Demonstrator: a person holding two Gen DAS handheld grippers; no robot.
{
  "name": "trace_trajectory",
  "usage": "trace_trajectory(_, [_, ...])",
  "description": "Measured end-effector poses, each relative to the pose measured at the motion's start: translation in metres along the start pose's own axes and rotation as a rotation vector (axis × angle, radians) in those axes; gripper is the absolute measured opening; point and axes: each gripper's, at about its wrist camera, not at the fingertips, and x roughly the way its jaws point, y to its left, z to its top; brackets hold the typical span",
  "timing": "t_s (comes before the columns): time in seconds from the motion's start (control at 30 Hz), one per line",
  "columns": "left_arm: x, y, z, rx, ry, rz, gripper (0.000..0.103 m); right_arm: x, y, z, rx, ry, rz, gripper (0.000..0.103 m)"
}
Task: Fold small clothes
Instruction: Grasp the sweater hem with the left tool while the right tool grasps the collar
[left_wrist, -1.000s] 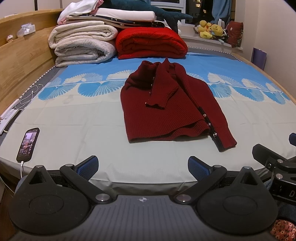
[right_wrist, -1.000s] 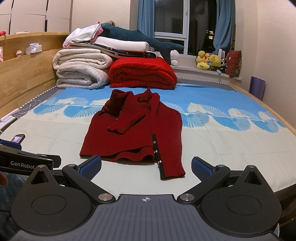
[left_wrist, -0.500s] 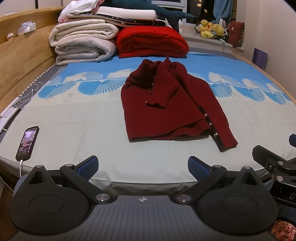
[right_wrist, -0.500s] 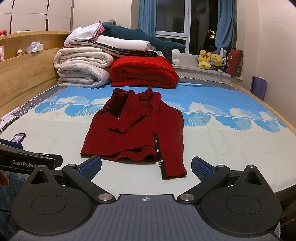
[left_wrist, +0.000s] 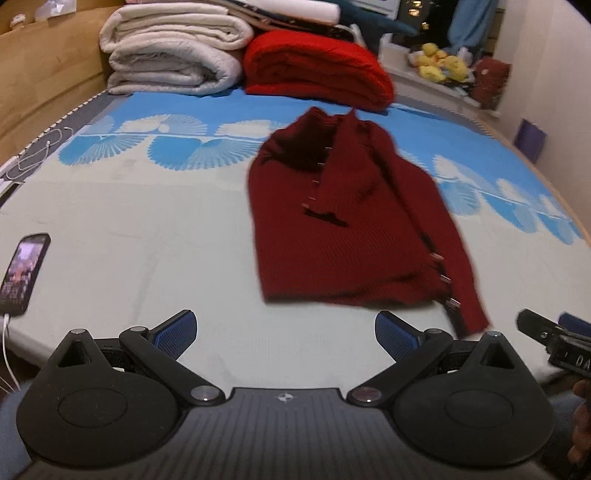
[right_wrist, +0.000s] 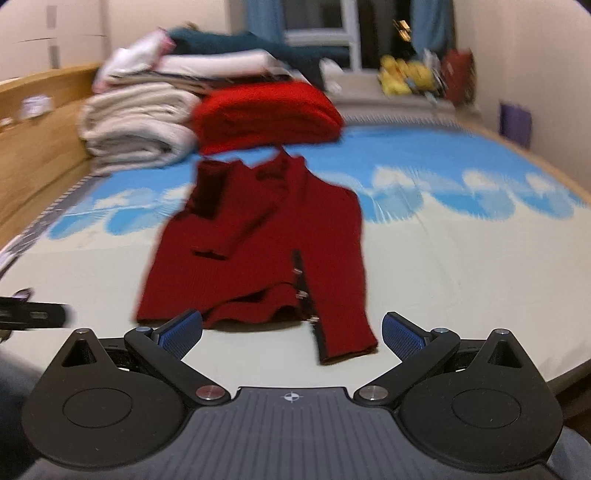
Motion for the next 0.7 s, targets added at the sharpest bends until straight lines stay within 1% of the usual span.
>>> trace_trajectory(0.03, [0.013, 0.003, 0.007, 0.009, 0.000, 0.002, 0.103, 0.020, -0.008, 0.004, 0.020, 0.029, -0.004, 0.102])
trace_trajectory(0.1, [0.048, 0.007, 0.024, 0.017, 0.033, 0.007, 0.103, 0.067, -0.023, 0.011, 0.056, 0.113, -0.017, 0.102])
trace_trajectory(0.2, [0.106, 0.015, 0.047, -0.012, 0.135, 0.008, 0.103, 0.138, -0.041, 0.015, 0.080, 0.279, -0.034, 0.102])
trace_trajectory(0.27, [0.144, 0.018, 0.063, -0.021, 0.207, -0.010, 0.103, 0.178, -0.050, 0.014, 0.093, 0.386, -0.036, 0.102])
trace_trajectory(0.3, [0.159, 0.018, 0.069, -0.028, 0.238, -0.014, 0.103, 0.193, -0.053, 0.013, 0.100, 0.431, -0.030, 0.099])
trace_trajectory(0.33, [0.174, 0.019, 0.075, -0.035, 0.264, -0.026, 0.103, 0.201, -0.055, 0.014, 0.089, 0.449, -0.031, 0.093])
trace_trajectory(0.37, [0.187, 0.019, 0.080, -0.038, 0.278, -0.038, 0.103, 0.202, -0.055, 0.021, 0.049, 0.422, -0.037, 0.079])
trace_trajectory(0.4, [0.199, 0.020, 0.084, -0.040, 0.285, -0.043, 0.102, 0.203, -0.055, 0.031, 0.005, 0.431, 0.000, 0.025])
trace_trajectory(0.43, [0.207, 0.021, 0.087, -0.038, 0.285, -0.044, 0.100, 0.205, -0.058, 0.045, 0.006, 0.469, 0.043, 0.024])
trace_trajectory(0.47, [0.214, 0.021, 0.088, -0.035, 0.287, -0.046, 0.099, 0.207, -0.067, 0.065, 0.044, 0.486, 0.068, 0.022])
trace_trajectory(0.5, [0.220, 0.022, 0.089, -0.038, 0.300, -0.050, 0.098, 0.205, -0.073, 0.087, 0.046, 0.451, 0.094, 0.020])
trace_trajectory(0.53, [0.226, 0.025, 0.090, -0.054, 0.314, -0.057, 0.098, 0.203, -0.077, 0.114, 0.016, 0.370, 0.067, 0.020])
trace_trajectory(0.57, [0.229, 0.027, 0.089, -0.074, 0.325, -0.067, 0.098, 0.205, -0.084, 0.148, -0.031, 0.264, -0.028, 0.020])
trace_trajectory(0.6, [0.232, 0.029, 0.089, -0.088, 0.331, -0.077, 0.098, 0.209, -0.095, 0.180, -0.015, 0.158, -0.108, 0.020])
trace_trajectory(0.63, [0.234, 0.030, 0.089, -0.092, 0.332, -0.079, 0.098, 0.212, -0.114, 0.214, 0.070, 0.026, -0.200, 0.023])
trace_trajectory(0.67, [0.234, 0.030, 0.087, -0.092, 0.329, -0.071, 0.098, 0.213, -0.133, 0.238, 0.169, -0.100, -0.298, 0.027])
trace_trajectory(0.7, [0.235, 0.031, 0.087, -0.092, 0.325, -0.062, 0.098, 0.211, -0.145, 0.252, 0.246, -0.208, -0.393, 0.046])
